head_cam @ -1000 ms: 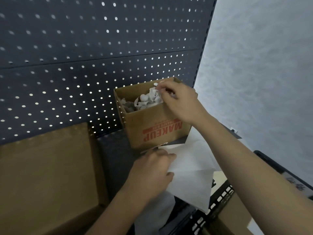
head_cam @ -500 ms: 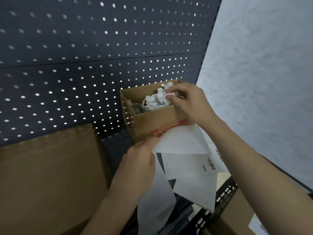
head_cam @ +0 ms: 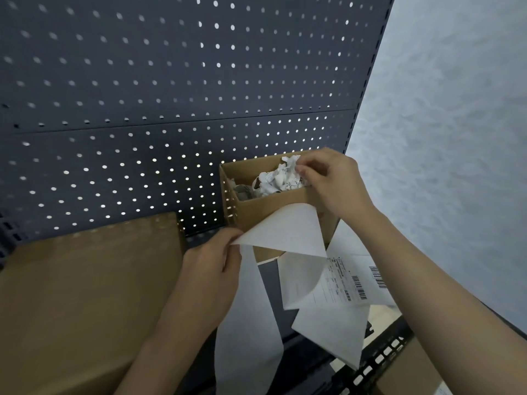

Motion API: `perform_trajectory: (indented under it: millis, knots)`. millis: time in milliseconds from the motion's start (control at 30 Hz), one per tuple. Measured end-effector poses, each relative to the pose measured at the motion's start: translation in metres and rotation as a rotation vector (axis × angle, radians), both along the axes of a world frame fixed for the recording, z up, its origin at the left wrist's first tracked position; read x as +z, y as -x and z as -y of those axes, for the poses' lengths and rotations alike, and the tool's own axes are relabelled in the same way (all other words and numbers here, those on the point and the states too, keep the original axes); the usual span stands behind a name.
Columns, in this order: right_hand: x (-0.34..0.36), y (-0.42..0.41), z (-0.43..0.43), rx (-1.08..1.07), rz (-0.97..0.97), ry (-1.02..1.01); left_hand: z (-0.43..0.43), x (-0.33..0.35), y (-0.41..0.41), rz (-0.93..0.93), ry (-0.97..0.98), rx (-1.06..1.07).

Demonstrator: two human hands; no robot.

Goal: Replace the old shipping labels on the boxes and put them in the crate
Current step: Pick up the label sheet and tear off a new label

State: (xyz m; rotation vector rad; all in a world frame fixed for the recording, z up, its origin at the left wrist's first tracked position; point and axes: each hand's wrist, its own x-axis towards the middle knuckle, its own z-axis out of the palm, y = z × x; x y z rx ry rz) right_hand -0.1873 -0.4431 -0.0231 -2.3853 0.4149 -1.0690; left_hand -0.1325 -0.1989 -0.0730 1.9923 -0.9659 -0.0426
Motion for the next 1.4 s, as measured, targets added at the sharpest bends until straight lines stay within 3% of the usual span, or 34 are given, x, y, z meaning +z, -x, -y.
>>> perform_trajectory:
  millis: [267,400,733,933,1067,1167,1300,1400]
  knots:
    - [-0.003,0.01,-0.003,0.032,0.101,0.071,-0.008,0.003,-0.002,-0.022,0.059,0.048]
    - [-0.008,0.03,-0.016,0.078,0.111,-0.067,-0.013,0.005,-0.005,-0.067,0.119,0.059]
    - [-0.025,0.056,-0.035,0.383,-0.077,-0.407,-0.024,0.024,0.002,-0.2,0.31,-0.014]
    - [-0.014,0.056,-0.043,0.452,-0.039,-0.461,-0.026,0.024,0.003,-0.301,0.315,-0.018]
    - [-0.009,0.055,-0.048,0.461,0.078,-0.587,-0.025,0.016,-0.001,-0.286,0.25,-0.013]
    - [-0.006,0.05,-0.051,0.43,0.137,-0.625,-0.024,0.011,0.0,-0.354,0.309,-0.003]
    - [0.001,0.04,-0.061,0.402,0.177,-0.62,-0.027,0.018,0.009,-0.208,0.462,0.09]
    - [0.006,0.034,-0.067,0.414,0.195,-0.611,-0.029,0.026,0.012,-0.039,0.455,0.114]
